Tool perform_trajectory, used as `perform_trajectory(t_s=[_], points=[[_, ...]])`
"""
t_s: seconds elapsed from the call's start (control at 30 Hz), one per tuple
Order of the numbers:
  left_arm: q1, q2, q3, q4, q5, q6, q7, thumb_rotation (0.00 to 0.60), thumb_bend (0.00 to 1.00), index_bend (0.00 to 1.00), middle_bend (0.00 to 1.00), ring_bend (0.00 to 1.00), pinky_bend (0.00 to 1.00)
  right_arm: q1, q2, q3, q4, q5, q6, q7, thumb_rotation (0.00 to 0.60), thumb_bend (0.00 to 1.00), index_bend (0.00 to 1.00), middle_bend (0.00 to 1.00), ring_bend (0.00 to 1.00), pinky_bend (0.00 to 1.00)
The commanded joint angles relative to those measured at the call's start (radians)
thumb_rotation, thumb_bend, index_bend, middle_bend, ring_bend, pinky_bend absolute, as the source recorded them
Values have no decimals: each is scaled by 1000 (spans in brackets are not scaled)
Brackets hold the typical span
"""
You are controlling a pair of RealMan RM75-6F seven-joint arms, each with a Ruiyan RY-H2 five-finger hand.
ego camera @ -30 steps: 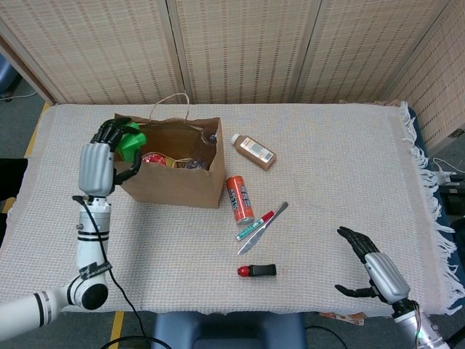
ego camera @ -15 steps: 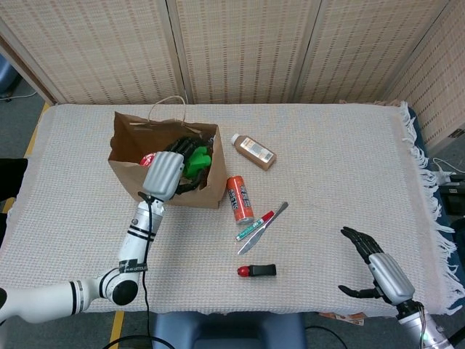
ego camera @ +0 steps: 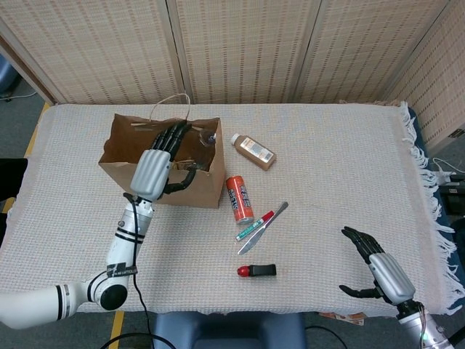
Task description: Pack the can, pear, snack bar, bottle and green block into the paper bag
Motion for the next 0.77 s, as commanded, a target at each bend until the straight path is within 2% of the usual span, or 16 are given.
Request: perform_trajectory(t_s=[0.03, 0.17, 0.27, 0.37, 0.47, 0.6, 0.77], points=[[64, 44, 30, -44, 70, 75, -40, 600, 449, 34, 4, 9, 147, -1, 0, 2, 3, 2, 2, -1, 600, 42, 0, 0, 0, 0], [189, 122, 103, -76, 212, 223, -103, 600, 491, 164, 120, 130, 283, -2, -1, 3, 7, 0, 4, -8, 600, 43, 0, 0, 0, 0], [296, 203, 190, -83, 288, 299, -136, 600, 492, 184, 153, 155, 298, -3, -3, 3, 10, 1, 4, -18, 600, 43, 0, 0, 0, 0], [405, 283, 292, -84, 332, 346, -156, 600, 472, 130, 96, 106, 245, -6, -5, 2, 13, 5, 2, -37, 600, 43, 0, 0, 0, 0], [501, 334, 376, -72, 346, 380, -209, 600, 382, 56, 12, 25, 143, -5, -7, 3, 15, 13, -7, -70, 600, 43, 0, 0, 0, 0], [596, 371, 456, -43, 344, 396, -245, 600, 337, 0, 0, 0, 59, -6, -15, 11, 22, 23, -11, -138, 600, 43, 0, 0, 0, 0], [666, 366, 517, 83, 380, 411, -161, 600, 330, 0, 0, 0, 35, -14, -29, 21, 29, 38, -1, -191, 600, 43, 0, 0, 0, 0]])
